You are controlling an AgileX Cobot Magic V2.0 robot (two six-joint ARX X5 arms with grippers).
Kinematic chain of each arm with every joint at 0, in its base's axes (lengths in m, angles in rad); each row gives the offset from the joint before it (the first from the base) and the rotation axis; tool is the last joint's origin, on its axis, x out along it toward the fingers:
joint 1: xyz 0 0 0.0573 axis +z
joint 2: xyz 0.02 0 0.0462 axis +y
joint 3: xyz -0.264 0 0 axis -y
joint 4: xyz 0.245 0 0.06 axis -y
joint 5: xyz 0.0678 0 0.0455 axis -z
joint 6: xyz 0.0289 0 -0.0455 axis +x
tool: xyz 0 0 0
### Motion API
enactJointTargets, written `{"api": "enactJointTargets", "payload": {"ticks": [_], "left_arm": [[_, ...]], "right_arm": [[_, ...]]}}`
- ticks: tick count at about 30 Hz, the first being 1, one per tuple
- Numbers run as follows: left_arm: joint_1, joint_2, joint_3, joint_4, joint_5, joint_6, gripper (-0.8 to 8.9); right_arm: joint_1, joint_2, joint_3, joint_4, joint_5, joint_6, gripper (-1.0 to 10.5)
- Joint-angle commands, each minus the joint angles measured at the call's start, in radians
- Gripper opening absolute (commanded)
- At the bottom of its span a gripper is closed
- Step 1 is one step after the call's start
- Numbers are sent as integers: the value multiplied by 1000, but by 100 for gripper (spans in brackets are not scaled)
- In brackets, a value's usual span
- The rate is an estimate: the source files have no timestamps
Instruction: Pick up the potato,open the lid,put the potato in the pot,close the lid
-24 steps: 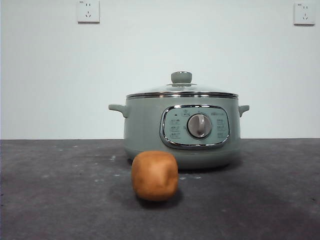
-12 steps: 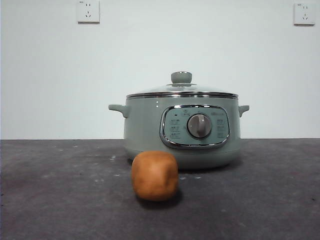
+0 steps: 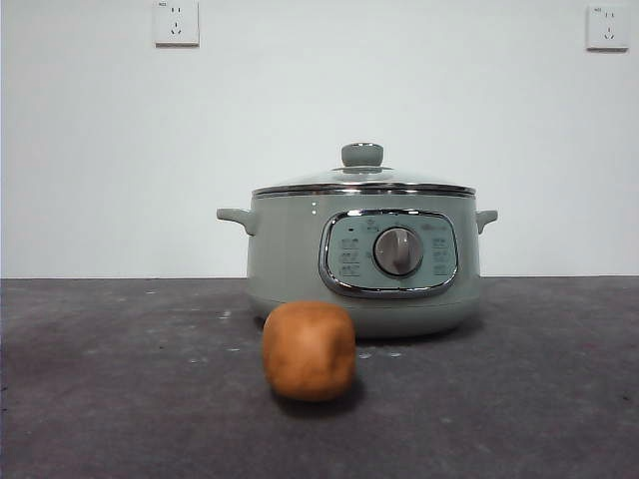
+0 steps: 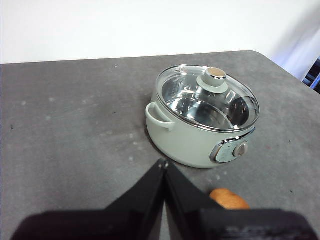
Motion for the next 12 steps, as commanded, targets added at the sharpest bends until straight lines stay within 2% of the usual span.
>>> {"api": "enactJointTargets", "payload": {"ticks": [1, 3, 4, 6, 8, 9, 12], "left_arm": [[-7, 11, 8, -7, 26, 25, 0], [-8, 18, 9, -7, 54, 24, 20], [-8, 22, 9, -6, 62, 24, 81], [-8, 27, 10, -6, 78, 25, 288], [-8, 32, 11, -6, 84, 24, 573], [-8, 34, 11, -6, 84, 24, 643], [-8, 35, 11, -5, 87, 24, 660]], "right_arm": [[1, 1, 8, -1, -3, -10, 9], [1, 1, 10, -1, -4, -7, 37], [1, 1, 10, -1, -4, -3, 106], [1, 1, 10, -2, -4, 1, 301], [1, 1, 10, -6, -4, 1, 538], [1, 1, 10, -9, -4, 2, 602], [1, 6, 10, -22, -4, 1, 631]]}}
